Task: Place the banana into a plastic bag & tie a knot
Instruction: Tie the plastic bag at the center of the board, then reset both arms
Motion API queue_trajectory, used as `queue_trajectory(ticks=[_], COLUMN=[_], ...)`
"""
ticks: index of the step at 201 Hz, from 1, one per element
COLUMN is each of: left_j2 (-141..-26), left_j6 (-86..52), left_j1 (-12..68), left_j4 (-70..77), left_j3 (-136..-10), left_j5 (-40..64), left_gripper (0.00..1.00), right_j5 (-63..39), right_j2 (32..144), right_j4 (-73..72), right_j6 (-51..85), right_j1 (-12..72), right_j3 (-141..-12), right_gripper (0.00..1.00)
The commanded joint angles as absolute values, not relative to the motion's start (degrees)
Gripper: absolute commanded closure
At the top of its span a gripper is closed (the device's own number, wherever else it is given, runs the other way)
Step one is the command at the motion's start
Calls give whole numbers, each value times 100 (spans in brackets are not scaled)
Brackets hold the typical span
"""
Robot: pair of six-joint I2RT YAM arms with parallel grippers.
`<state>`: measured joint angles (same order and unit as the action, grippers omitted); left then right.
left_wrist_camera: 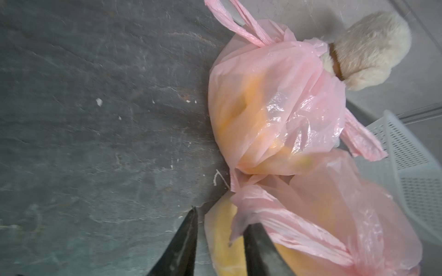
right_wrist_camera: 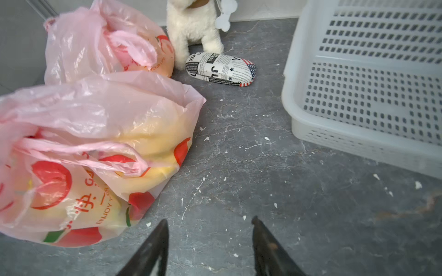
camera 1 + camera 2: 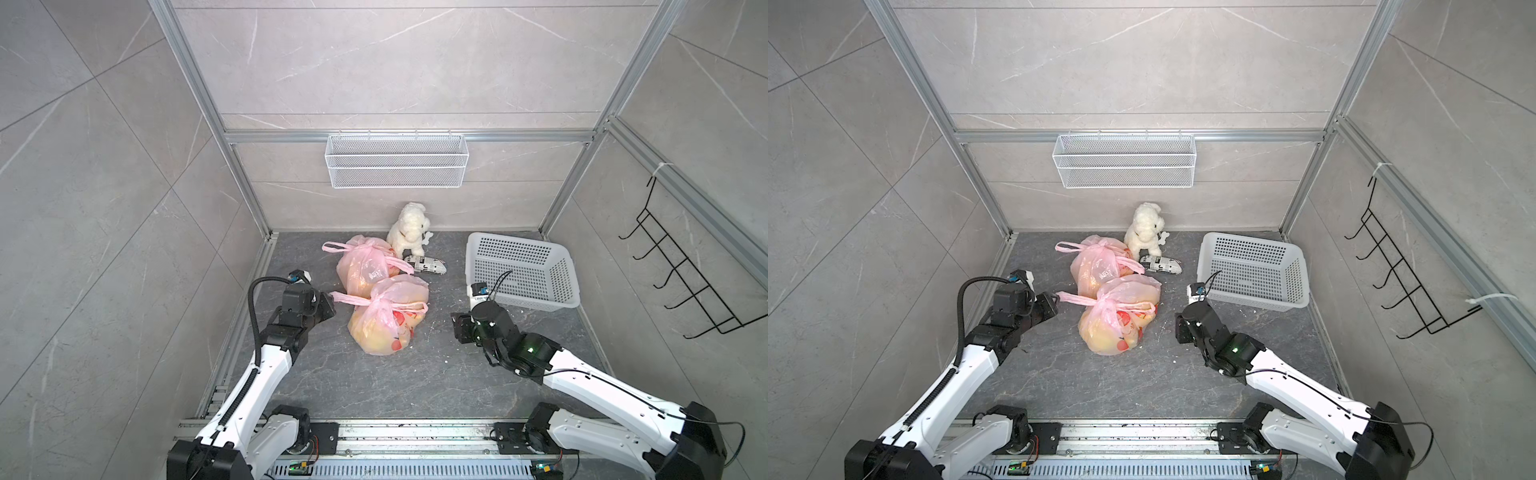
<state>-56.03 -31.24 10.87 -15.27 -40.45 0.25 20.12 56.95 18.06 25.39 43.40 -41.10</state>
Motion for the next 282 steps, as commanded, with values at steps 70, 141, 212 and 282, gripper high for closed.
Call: queue_trajectory(ticks=[70, 141, 212, 282], left_j2=[-4767, -4686, -2509, -3823], left_j6=[-2692, -2163, -2916, -1757], left_j1=[1081, 1081, 1205, 1198], left_j4=[-1675, -1269, -3035, 58], left_j3=[-4277, -3684, -3316, -2107], left_j5=[-2428, 89, 1356, -2982], left_gripper=[0, 0, 0, 0], right_j5=[2388, 2268, 2198, 2612], right_j2=[5121, 5903, 5782, 6406], right_j4=[2352, 1560, 1522, -249], right_j6=[1130, 955, 1008, 451], right_j1=[3830, 3349, 3189, 2321], right_j3=[-4957, -4425, -4070, -3044], right_gripper=[0, 0, 0, 0])
